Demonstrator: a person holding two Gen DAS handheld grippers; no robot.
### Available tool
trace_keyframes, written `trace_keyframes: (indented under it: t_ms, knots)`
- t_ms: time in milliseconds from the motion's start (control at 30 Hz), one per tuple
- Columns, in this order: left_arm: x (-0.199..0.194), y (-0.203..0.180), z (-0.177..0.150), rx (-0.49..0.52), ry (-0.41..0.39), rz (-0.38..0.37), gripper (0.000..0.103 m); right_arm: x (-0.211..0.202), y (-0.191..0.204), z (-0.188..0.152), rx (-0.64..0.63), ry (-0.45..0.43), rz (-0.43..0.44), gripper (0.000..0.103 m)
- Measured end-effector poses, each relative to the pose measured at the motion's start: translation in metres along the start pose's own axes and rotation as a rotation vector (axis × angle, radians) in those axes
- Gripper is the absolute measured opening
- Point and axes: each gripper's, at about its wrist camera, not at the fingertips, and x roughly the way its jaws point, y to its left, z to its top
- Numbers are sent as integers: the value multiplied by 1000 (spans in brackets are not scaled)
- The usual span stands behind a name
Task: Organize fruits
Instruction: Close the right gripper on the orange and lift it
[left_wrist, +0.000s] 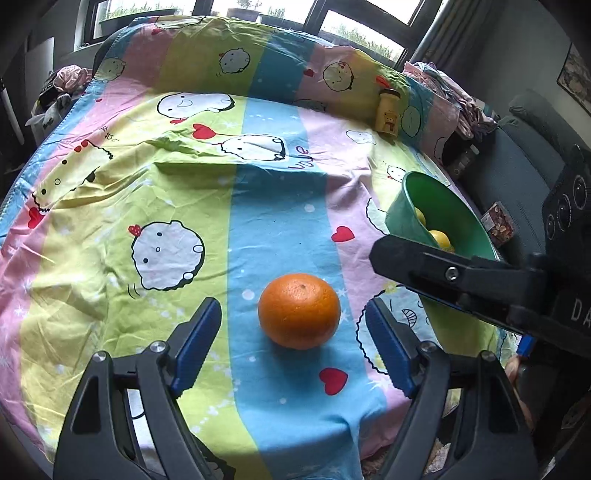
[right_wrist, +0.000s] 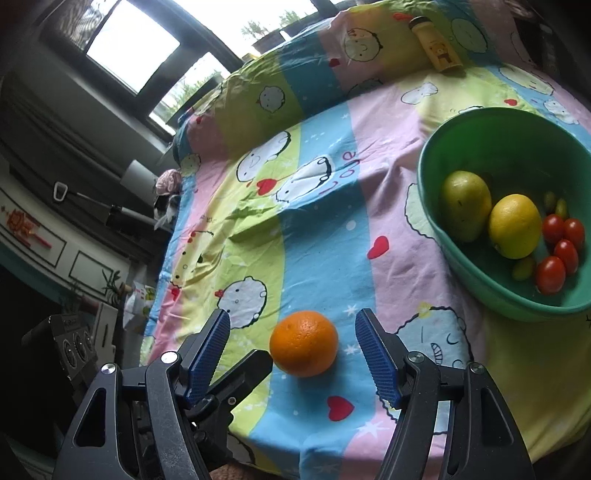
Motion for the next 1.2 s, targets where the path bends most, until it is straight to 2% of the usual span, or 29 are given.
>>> trace_keyframes:
  t_ms: [200, 700, 900, 1067, 1200]
  knots:
    - [13, 10, -5, -45, 35, -51, 80, 24, 11, -5, -37, 58, -33, 71]
    - [32, 18, -12, -88, 90, -136, 80, 56, -2, -8, -12, 140, -79, 71]
    - [37, 17, -14, -87, 105, -135, 79, 64, -5, -8, -2, 160, -69, 71]
    - [40, 19, -14, -92, 118, -146, 74, 69, -7, -7, 2, 173, -67, 71]
    - [45, 18, -14, -96, 129, -161, 61, 74, -7, -8, -7, 187, -58, 71]
